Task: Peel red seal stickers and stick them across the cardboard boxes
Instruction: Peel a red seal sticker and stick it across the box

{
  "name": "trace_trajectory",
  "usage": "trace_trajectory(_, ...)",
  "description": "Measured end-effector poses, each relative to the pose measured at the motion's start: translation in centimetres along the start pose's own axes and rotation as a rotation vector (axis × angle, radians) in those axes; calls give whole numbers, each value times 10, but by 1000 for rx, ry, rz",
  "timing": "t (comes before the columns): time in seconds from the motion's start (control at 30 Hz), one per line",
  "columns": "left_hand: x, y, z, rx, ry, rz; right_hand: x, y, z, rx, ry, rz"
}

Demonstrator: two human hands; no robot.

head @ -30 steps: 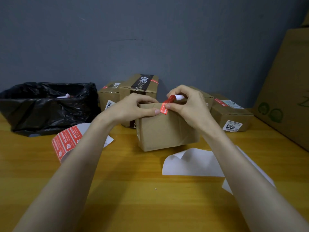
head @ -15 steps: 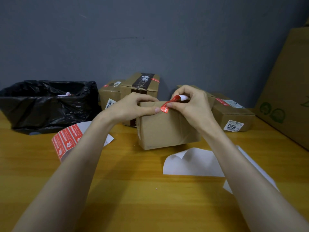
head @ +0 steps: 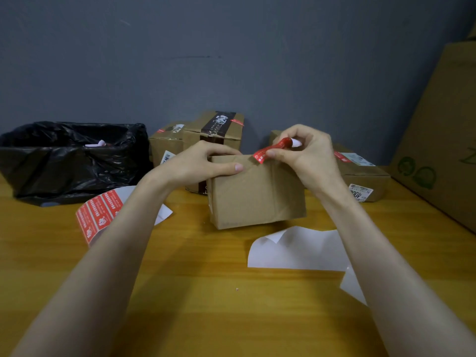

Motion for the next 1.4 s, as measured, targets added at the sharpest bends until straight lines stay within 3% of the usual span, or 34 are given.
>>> trace_trajectory(0.27,4,3,-3,33,-21,-51,5,-3,-8,-5,-147,-104)
trace_trajectory(0.43,2,3,0,47,-135,-49,5,0,-19,-122,-203,-185)
trace_trajectory(0.6,-2,7,2,90,-337,-185,7,3,-29,-152,-76,-273)
trace_trajectory(0.67,6,9,12,48,-332,-93,7,3,-35,-140,-4,-329)
trace_trajectory(0.8,16,12,54,-348,-249,328,3,6,-46,-94,92,-480)
trace_trajectory(0.93,6,18,78,-618,-442,498,-3,10,-50,-98,117,-550)
trace_trajectory(1.13,3,21,77,-711,-539,627,-1,10,-46,-158,88,-537)
trace_trajectory(1.4,13,24,80,-644,-169,593,11,6,-34,-278,-186,-421)
Point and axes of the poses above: each hand's wrist, its own y-axis away from the middle knuckle, its own x-axis out of the back of the hand, z = x × y, the point moved 4 cm from there along -y, towards the middle knuckle, and after that the axes turned 3 degrees about -z, right-handed, at the moved point
